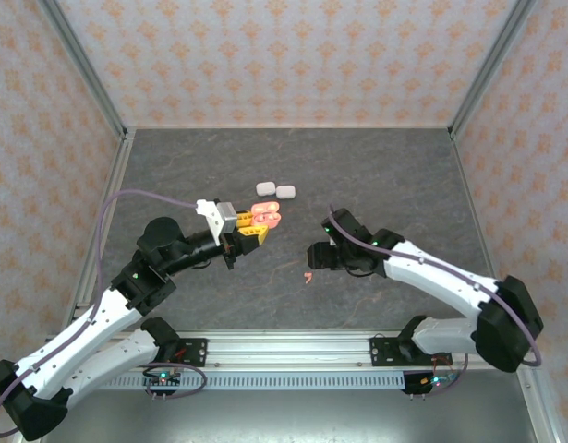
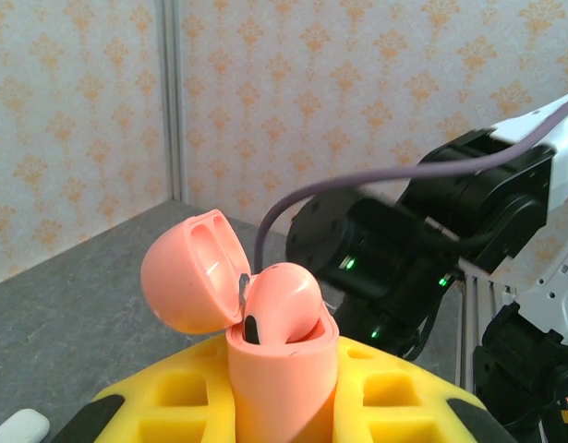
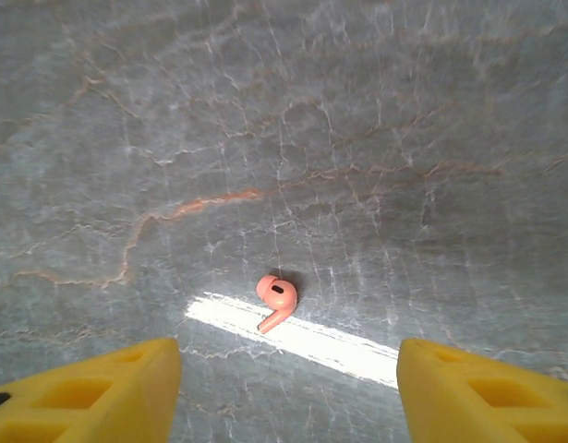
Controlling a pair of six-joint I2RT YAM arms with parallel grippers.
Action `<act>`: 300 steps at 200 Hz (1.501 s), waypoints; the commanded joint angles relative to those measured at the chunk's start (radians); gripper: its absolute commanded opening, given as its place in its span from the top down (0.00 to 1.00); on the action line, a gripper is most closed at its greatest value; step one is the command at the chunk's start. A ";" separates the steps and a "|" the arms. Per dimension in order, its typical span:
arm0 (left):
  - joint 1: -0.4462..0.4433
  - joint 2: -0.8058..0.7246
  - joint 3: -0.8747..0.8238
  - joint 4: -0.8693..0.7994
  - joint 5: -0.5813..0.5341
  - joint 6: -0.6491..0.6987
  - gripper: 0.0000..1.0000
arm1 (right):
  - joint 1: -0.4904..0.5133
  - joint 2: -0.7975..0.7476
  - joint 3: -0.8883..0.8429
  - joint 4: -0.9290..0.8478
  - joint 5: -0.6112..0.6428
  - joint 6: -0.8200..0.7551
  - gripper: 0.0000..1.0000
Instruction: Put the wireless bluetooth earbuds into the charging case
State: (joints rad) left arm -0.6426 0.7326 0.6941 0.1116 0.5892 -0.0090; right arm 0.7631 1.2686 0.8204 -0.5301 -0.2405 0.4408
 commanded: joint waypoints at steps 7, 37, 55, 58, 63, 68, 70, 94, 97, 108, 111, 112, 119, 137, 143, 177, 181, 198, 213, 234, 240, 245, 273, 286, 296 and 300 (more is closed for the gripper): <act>-0.006 -0.019 -0.017 0.013 -0.021 -0.010 1.00 | 0.021 0.086 -0.016 0.084 -0.036 0.063 0.39; -0.006 -0.019 -0.020 0.008 -0.028 -0.011 1.00 | 0.059 0.176 0.015 0.075 0.004 0.050 0.40; -0.007 -0.019 -0.019 0.006 -0.029 -0.012 1.00 | 0.072 0.224 0.025 0.073 0.022 0.043 0.42; -0.006 -0.019 -0.020 0.005 -0.030 -0.011 1.00 | 0.075 0.231 0.026 0.074 0.023 0.042 0.42; -0.006 -0.019 -0.021 0.004 -0.031 -0.012 1.00 | 0.078 0.243 0.026 0.076 0.023 0.040 0.42; -0.006 -0.019 -0.022 0.003 -0.032 -0.012 1.00 | 0.082 0.254 0.029 0.078 0.023 0.040 0.43; -0.006 -0.019 -0.021 0.003 -0.032 -0.012 1.00 | 0.083 0.259 0.029 0.079 0.024 0.038 0.43; -0.007 -0.019 -0.021 0.000 -0.034 -0.012 1.00 | 0.099 0.301 0.042 0.089 0.023 0.032 0.45; -0.006 -0.019 -0.021 0.000 -0.034 -0.014 1.00 | 0.102 0.305 0.044 0.090 0.023 0.032 0.45; -0.006 -0.019 -0.022 0.000 -0.034 -0.013 1.00 | 0.109 0.320 0.054 0.091 0.021 0.031 0.46; -0.006 -0.019 -0.023 -0.001 -0.035 -0.014 1.00 | 0.111 0.324 0.056 0.091 0.021 0.029 0.46; -0.006 -0.019 -0.022 -0.001 -0.034 -0.014 1.00 | 0.112 0.325 0.057 0.091 0.021 0.028 0.47; -0.006 -0.019 -0.023 -0.001 -0.034 -0.014 1.00 | 0.115 0.333 0.063 0.093 0.023 0.026 0.48; -0.006 -0.019 -0.022 -0.001 -0.035 -0.014 1.00 | 0.120 0.352 0.078 0.091 0.024 0.020 0.49; -0.006 -0.019 -0.022 -0.003 -0.035 -0.014 1.00 | 0.122 0.358 0.082 0.091 0.024 0.019 0.50; -0.007 -0.019 -0.023 -0.004 -0.038 -0.012 1.00 | 0.126 0.379 0.111 0.089 0.017 -0.003 0.54; -0.007 -0.019 -0.023 -0.005 -0.038 -0.011 1.00 | 0.126 0.382 0.114 0.090 0.017 -0.006 0.54; -0.006 -0.020 -0.024 -0.006 -0.038 -0.012 1.00 | 0.131 0.386 0.127 0.088 0.014 -0.015 0.56; -0.006 -0.021 -0.025 -0.007 -0.038 -0.012 1.00 | 0.134 0.391 0.135 0.085 0.013 -0.021 0.57; -0.006 -0.021 -0.024 -0.006 -0.039 -0.012 1.00 | 0.139 0.397 0.144 0.081 0.013 -0.025 0.59; -0.006 -0.021 -0.025 -0.007 -0.040 -0.012 1.00 | 0.140 0.398 0.146 0.080 0.013 -0.026 0.59; -0.006 -0.021 -0.025 -0.007 -0.039 -0.012 1.00 | 0.141 0.400 0.148 0.080 0.013 -0.027 0.59; -0.006 -0.021 -0.024 -0.006 -0.042 -0.012 1.00 | 0.143 0.406 0.150 0.078 0.015 -0.028 0.59; -0.006 -0.021 -0.025 -0.008 -0.040 -0.013 1.00 | 0.145 0.411 0.151 0.073 0.016 -0.029 0.59; -0.006 -0.022 -0.024 -0.007 -0.041 -0.013 1.00 | 0.144 0.413 0.152 0.070 0.019 -0.028 0.59; -0.006 -0.022 -0.024 -0.008 -0.042 -0.012 1.00 | 0.145 0.414 0.154 0.067 0.022 -0.028 0.59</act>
State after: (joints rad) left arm -0.6426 0.7280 0.6785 0.1085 0.5667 -0.0101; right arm 0.9009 1.6680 0.9466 -0.4545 -0.2356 0.4252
